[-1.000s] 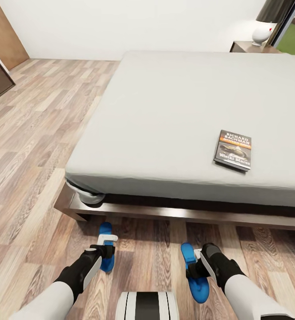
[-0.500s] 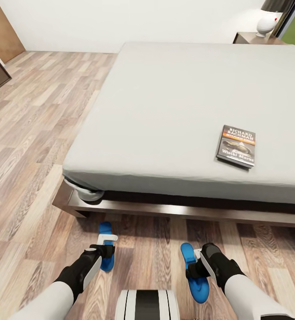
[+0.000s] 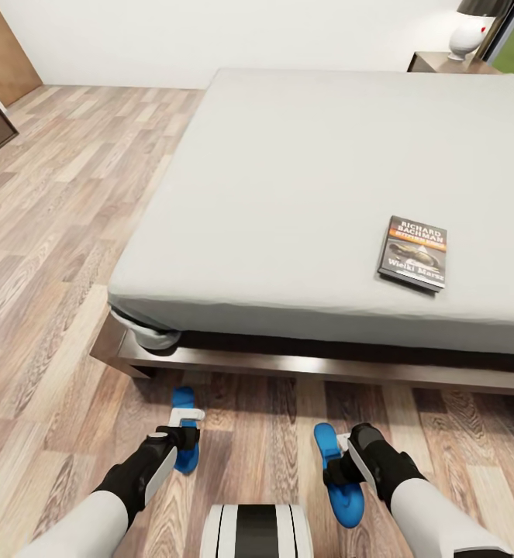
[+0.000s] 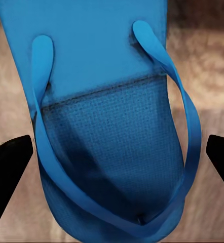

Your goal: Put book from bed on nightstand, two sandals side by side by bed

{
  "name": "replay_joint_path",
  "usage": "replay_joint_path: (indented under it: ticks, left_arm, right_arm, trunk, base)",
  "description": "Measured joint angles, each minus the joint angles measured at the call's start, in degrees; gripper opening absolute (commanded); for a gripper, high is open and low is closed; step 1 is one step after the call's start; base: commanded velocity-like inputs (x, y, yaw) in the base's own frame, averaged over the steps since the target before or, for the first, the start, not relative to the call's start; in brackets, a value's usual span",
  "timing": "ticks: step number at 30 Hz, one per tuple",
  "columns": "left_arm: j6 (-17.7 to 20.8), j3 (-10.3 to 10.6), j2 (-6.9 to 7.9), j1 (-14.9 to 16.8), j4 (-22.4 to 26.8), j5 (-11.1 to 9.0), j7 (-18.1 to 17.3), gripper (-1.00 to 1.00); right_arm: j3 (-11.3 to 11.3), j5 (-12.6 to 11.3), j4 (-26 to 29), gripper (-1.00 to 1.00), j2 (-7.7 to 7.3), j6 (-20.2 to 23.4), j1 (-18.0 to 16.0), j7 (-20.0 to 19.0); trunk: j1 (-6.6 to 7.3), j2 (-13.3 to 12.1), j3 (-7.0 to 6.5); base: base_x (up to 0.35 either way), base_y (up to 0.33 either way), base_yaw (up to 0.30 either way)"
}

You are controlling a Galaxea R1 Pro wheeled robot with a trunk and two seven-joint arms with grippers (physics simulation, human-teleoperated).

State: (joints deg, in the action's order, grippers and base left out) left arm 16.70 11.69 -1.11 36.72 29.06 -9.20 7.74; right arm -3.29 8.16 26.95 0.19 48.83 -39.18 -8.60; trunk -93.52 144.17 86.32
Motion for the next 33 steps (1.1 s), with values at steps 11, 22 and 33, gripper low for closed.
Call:
replay_joint_path:
  ticks: [11,22,33]
  left_arm:
    - [-0.1,0.0,0.0,0.0,0.0,0.1,0.0,-1.0]
    - [-0.1,0.0,0.0,0.0,0.1,0.1,0.0,-1.0]
    - [0.0,0.0,0.0,0.0,0.9,0.1,0.0,-1.0]
  right_arm:
    - [-0.9,0.0,0.6,-1.0,0.0,-1.2,0.0,-0.4]
    - [-1.2,-0.1,1.7,-1.0,0.0,-1.3,0.1,-0.5]
    - [-1.3,-0.1,1.7,-1.0,0.0,-1.2,0.1,-0.5]
  trunk:
    - [-0.05,0.0,0.45]
    - [-0.12,0.1,1.11]
    - [-0.23,0.1,2.0]
  base:
    - [0.0,0.0,0.0]
    - [0.0,0.0,0.0]
    - [0.0,0.0,0.0]
